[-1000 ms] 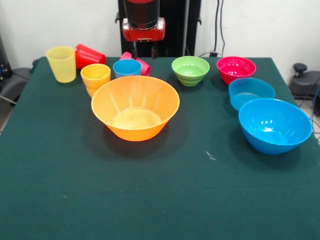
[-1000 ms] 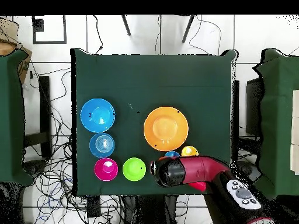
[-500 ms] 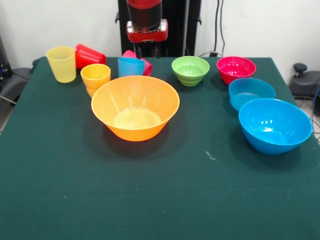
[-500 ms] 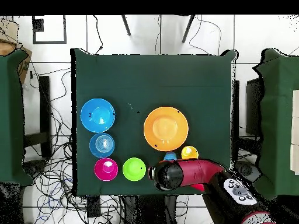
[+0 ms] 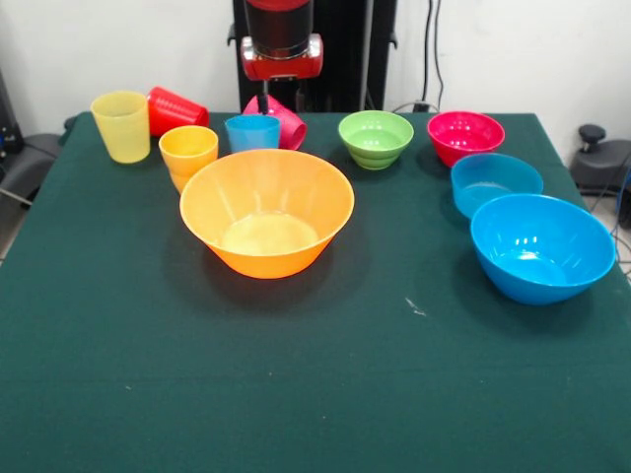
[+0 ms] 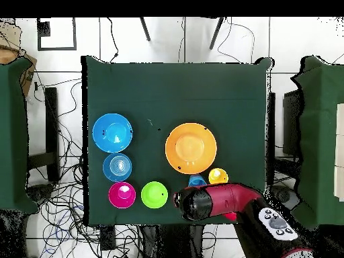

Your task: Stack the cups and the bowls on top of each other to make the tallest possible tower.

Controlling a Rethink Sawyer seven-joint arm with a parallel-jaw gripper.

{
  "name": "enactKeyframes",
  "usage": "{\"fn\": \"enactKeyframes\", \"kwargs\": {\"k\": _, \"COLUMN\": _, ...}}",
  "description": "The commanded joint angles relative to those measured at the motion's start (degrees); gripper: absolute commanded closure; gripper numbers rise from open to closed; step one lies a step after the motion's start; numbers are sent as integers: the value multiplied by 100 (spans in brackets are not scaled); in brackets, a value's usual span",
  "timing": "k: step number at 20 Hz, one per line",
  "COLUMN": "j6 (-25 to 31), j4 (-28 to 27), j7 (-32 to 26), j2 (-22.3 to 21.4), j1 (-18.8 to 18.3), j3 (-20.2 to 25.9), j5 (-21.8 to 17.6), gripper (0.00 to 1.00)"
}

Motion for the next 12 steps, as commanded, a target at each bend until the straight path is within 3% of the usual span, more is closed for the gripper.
{"fn": "enactKeyframes", "kwargs": {"k": 1, "j6": -40, "j4": 2, "j7": -125, "j2": -371, "j1": 168, "j3": 162, "j5": -318, "gripper": 0}}
{"fn": "enactKeyframes", "kwargs": {"k": 8, "j6": 251, "j4": 168, "j7": -168, "j2": -953, "j1": 333, "j3": 122, "j5": -241, "gripper": 0}}
{"fn": "enactKeyframes", "kwargs": {"k": 12, "j6": 229, "j4": 234, "j7": -125, "j2": -957, "j1": 345, "j3": 122, "j5": -218, "gripper": 0}}
